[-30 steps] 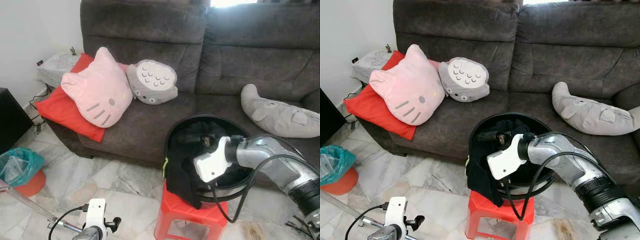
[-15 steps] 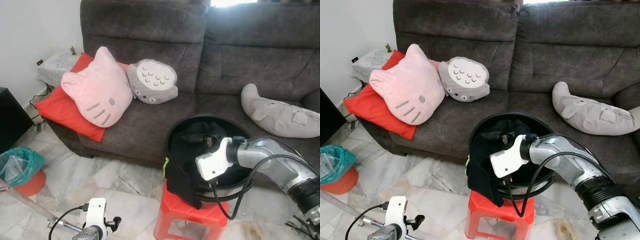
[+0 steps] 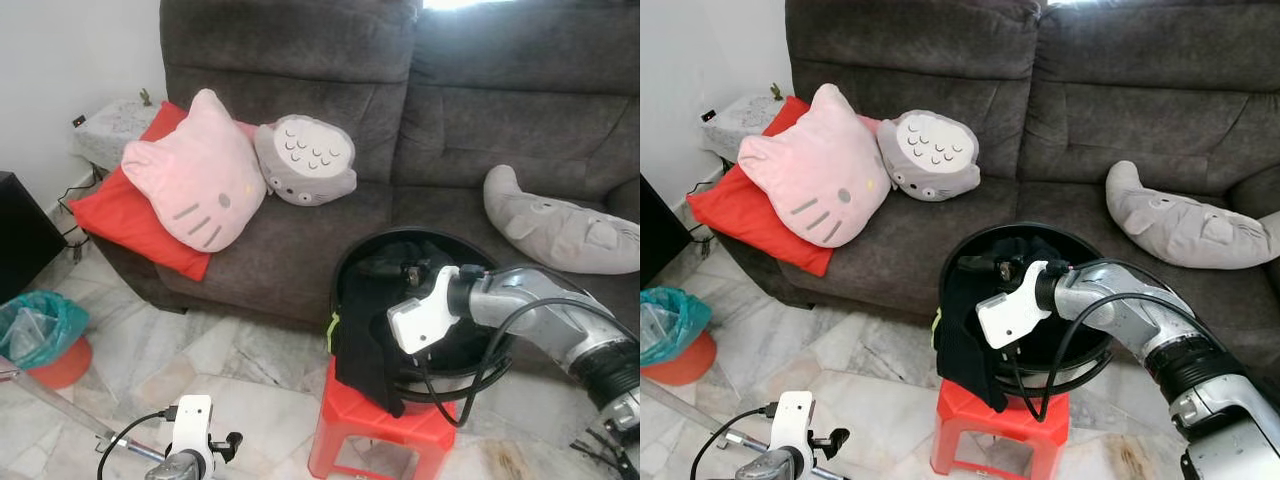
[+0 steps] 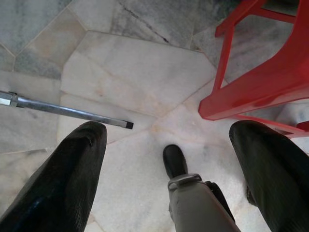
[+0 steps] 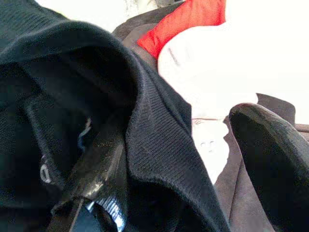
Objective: Hang hanger
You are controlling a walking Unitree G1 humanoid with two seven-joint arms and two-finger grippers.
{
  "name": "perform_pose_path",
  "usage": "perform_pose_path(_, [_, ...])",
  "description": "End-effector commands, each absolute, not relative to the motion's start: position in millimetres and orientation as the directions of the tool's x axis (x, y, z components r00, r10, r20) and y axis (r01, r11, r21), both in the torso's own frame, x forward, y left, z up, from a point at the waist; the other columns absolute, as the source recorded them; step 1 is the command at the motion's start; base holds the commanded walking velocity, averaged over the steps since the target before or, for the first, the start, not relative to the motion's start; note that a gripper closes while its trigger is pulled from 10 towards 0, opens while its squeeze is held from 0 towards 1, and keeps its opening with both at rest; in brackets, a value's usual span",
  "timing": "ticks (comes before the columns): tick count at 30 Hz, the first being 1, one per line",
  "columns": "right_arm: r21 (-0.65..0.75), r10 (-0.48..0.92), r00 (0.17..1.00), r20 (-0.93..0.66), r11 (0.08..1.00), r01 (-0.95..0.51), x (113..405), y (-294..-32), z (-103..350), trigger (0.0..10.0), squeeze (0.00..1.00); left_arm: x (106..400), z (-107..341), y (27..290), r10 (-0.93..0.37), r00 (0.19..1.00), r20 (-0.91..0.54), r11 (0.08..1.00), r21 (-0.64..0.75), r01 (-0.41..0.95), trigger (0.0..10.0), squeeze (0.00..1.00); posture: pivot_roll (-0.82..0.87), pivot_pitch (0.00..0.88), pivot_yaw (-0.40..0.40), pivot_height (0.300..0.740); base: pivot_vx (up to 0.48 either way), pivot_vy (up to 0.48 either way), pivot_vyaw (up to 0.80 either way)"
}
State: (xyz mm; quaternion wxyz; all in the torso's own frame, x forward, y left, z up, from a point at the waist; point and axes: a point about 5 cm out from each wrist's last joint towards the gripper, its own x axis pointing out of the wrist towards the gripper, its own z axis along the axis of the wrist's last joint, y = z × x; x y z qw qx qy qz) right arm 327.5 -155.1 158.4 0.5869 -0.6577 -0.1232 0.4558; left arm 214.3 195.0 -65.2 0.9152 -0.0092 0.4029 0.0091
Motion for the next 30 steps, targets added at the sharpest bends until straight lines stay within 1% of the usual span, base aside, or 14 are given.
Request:
perform_pose_path(1, [-0.889,0.712,0.542,-0.446,-0.278,-0.365,329,-151,162,10.0,0.00,215,-65,195,0.011,0.673,-0.740,0.999,-0.012,-0.030,10.0,0.00,-0.18,0.004,0.051,0.740,0.000,0.000,0.00])
perform_pose_path(7, [-0.895,0.723,0.542,-0.428,-0.259,-0.362,332,-146,161,10.0,0.00,215,-65,195,0.011,0.675,-0.738,0.999,-0.015,-0.032,10.0,0.00,-0.17,0.004,0.046,0.740,0.000,0.000,0.00])
perform_pose_path(8, [-0.899,0.724,0.549,-0.417,-0.240,-0.366,334,-146,161,10.0,0.00,215,-65,195,0.011,0.675,-0.737,0.999,-0.015,-0.033,10.0,0.00,-0.17,0.004,0.046,0.740,0.000,0.000,0.00])
perform_pose_path(10, [-0.900,0.719,0.559,-0.413,-0.230,-0.370,336,-145,160,10.0,0.00,215,-65,195,0.012,0.675,-0.738,0.999,-0.015,-0.033,10.0,0.00,-0.17,0.004,0.046,0.740,0.000,0.000,0.00])
perform_pose_path(12, [-0.897,0.705,0.569,-0.423,-0.237,-0.373,339,-146,157,10.0,0.00,215,-65,195,0.012,0.675,-0.738,0.999,-0.014,-0.033,10.0,0.00,-0.18,0.004,0.047,0.740,0.000,0.000,0.00])
perform_pose_path(14, [-0.886,0.688,0.568,-0.452,-0.273,-0.374,340,-147,153,10.0,0.00,214,-65,195,0.012,0.675,-0.738,0.999,-0.013,-0.032,10.0,0.00,-0.18,0.005,0.047,0.740,0.000,0.000,0.00])
perform_pose_path(18, [-0.883,0.668,0.583,-0.462,-0.284,-0.374,345,-147,152,10.0,0.00,214,-65,195,0.014,0.676,-0.737,0.999,-0.013,-0.035,10.0,0.00,-0.17,0.006,0.043,0.740,0.000,0.000,0.00])
perform_pose_path(25, [-0.879,0.643,0.605,-0.468,-0.269,-0.394,351,-149,150,10.0,0.00,214,-65,194,0.018,0.677,-0.736,0.999,-0.012,-0.039,10.0,0.00,-0.17,0.005,0.039,0.740,0.000,0.000,0.00])
perform_pose_path(26, [-0.878,0.644,0.605,-0.468,-0.260,-0.403,351,-150,150,9.5,0.00,215,-65,194,0.018,0.677,-0.736,0.999,-0.012,-0.039,10.0,0.00,-0.17,0.005,0.039,0.740,0.000,0.000,0.00])
perform_pose_path(27, [-0.877,0.647,0.604,-0.465,-0.244,-0.414,351,-150,150,0.2,0.00,215,-65,194,0.018,0.677,-0.736,0.999,-0.012,-0.040,10.0,0.00,-0.17,0.005,0.039,0.740,0.000,0.000,0.00])
perform_pose_path(28, [-0.877,0.650,0.603,-0.463,-0.236,-0.419,352,-150,149,0.0,0.00,215,-65,194,0.018,0.677,-0.736,0.999,-0.013,-0.041,10.0,0.00,-0.17,0.005,0.039,0.740,0.000,0.000,0.00])
perform_pose_path(30, [-0.877,0.651,0.603,-0.461,-0.231,-0.421,352,-150,149,0.0,0.00,215,-65,194,0.019,0.677,-0.736,0.999,-0.013,-0.041,10.0,0.00,-0.17,0.005,0.037,0.740,0.000,0.000,0.00])
